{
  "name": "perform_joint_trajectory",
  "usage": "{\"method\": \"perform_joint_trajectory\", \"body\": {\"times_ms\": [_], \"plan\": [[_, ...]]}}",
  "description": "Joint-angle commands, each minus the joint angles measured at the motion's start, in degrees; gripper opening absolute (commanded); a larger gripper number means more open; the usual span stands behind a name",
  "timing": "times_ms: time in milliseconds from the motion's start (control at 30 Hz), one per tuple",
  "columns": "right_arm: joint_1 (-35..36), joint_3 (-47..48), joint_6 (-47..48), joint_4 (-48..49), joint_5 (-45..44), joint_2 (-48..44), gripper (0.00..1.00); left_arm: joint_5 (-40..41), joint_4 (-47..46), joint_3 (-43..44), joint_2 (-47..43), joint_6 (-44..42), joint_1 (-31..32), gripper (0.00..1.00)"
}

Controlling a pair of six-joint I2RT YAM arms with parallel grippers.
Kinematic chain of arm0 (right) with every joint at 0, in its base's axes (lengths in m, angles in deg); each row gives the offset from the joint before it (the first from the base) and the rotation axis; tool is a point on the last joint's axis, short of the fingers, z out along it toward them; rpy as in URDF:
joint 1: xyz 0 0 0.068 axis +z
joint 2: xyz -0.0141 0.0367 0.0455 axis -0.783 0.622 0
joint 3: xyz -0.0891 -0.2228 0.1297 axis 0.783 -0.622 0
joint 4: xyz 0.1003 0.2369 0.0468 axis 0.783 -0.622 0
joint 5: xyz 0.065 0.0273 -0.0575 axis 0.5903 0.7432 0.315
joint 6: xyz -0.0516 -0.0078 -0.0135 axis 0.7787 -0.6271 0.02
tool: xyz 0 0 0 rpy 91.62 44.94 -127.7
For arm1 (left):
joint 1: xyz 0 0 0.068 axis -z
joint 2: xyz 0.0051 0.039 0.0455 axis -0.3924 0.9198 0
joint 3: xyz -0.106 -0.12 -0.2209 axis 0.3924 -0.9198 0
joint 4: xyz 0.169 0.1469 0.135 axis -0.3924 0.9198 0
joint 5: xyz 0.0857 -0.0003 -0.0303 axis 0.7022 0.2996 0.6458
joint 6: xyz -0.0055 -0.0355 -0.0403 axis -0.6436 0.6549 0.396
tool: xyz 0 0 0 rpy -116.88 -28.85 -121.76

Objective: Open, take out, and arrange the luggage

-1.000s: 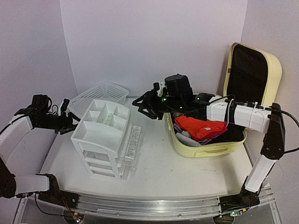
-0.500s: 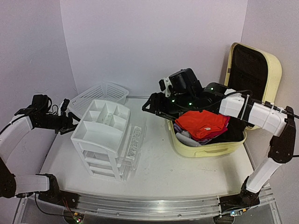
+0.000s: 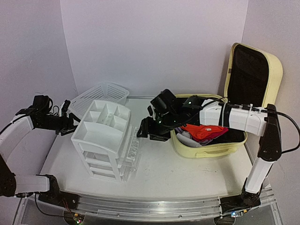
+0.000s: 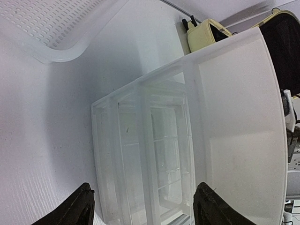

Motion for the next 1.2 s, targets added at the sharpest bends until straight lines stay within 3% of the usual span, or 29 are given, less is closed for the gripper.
{"method": "perform_joint_trajectory", "body": {"times_ms": [0, 200, 567, 667, 900, 1167], "plan": [[0.81, 0.7, -2.65, 1.13, -1.29, 0.43, 0.57, -1.52, -2.38, -0.22, 0.14, -0.94, -0.34, 0.73], [2.03, -0.39, -4.07, -1.02, -4.87, 1.5, 0.34, -1.46, -2.41, -0.18, 0.28, -1.0, -0.28, 0.73], [2.72, -0.69, -2.49, -5.93, -10.93, -2.55, 0.19, -1.5, -2.4, -0.09, 1.04, -0.95, -0.28, 0.73], [3.13, 0.58, -2.11, -6.22, -10.92, -2.0, 0.08, -1.51, -2.43, -0.08, 1.27, -1.0, -0.27, 0.73], [5.48, 8.27, -0.73, -13.85, -16.59, 1.66, 0.0, -1.55, -2.43, -0.13, 1.19, -0.95, -0.27, 0.73], [8.15, 14.28, -0.29, -20.99, -24.78, 3.96, 0.0, -1.63, -2.41, -0.05, 0.73, -1.0, -0.28, 0.73]]}}
